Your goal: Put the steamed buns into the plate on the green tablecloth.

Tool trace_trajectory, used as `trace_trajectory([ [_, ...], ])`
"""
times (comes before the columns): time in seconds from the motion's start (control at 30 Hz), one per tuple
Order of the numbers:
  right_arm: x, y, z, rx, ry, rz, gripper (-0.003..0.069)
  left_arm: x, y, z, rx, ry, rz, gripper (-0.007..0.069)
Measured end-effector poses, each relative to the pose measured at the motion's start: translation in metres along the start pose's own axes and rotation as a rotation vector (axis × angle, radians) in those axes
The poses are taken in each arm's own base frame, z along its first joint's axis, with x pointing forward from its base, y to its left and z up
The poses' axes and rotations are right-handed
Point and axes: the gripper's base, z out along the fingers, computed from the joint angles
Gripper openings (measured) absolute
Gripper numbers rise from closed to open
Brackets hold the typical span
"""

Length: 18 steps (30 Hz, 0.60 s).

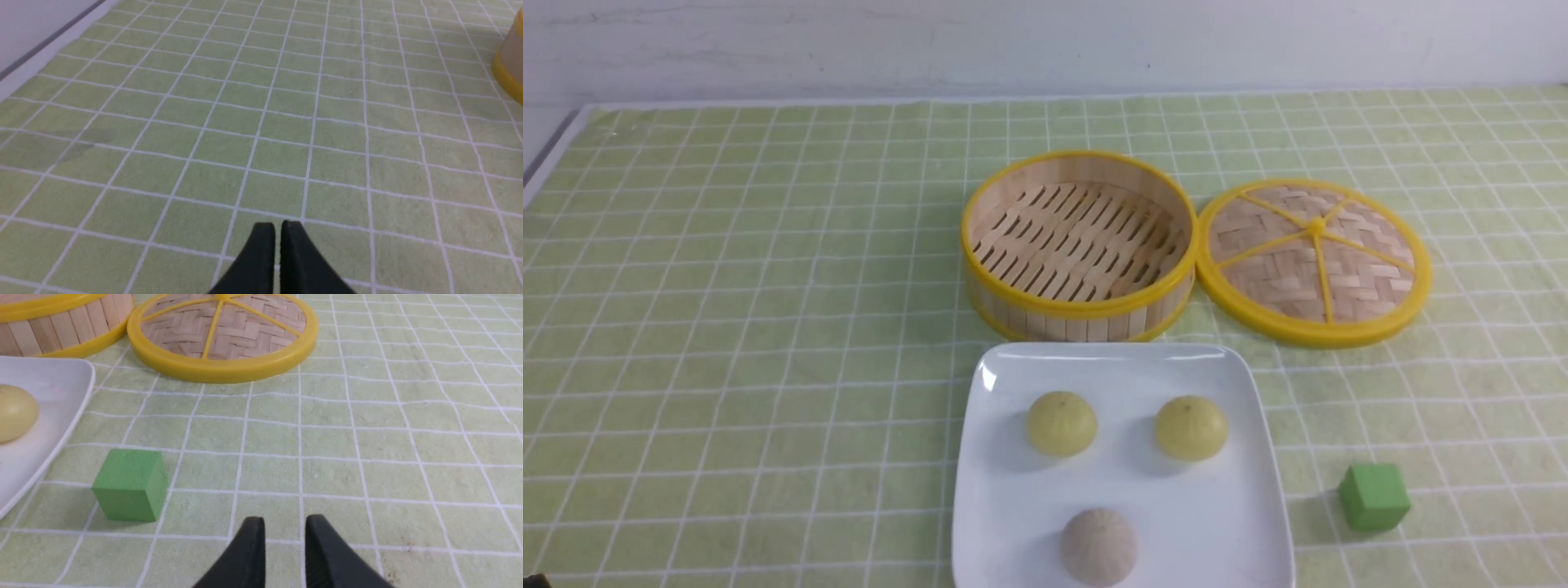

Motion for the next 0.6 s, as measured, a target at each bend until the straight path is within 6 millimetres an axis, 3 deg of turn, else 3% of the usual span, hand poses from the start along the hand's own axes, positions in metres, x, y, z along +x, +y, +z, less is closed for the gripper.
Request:
trace_trajectory([
  [0.6,0.0,0.0,0.0,0.001,0.0,0.0,0.0181,0.0,0.0,0.0,0.0,0.0,0.0,0.0064],
])
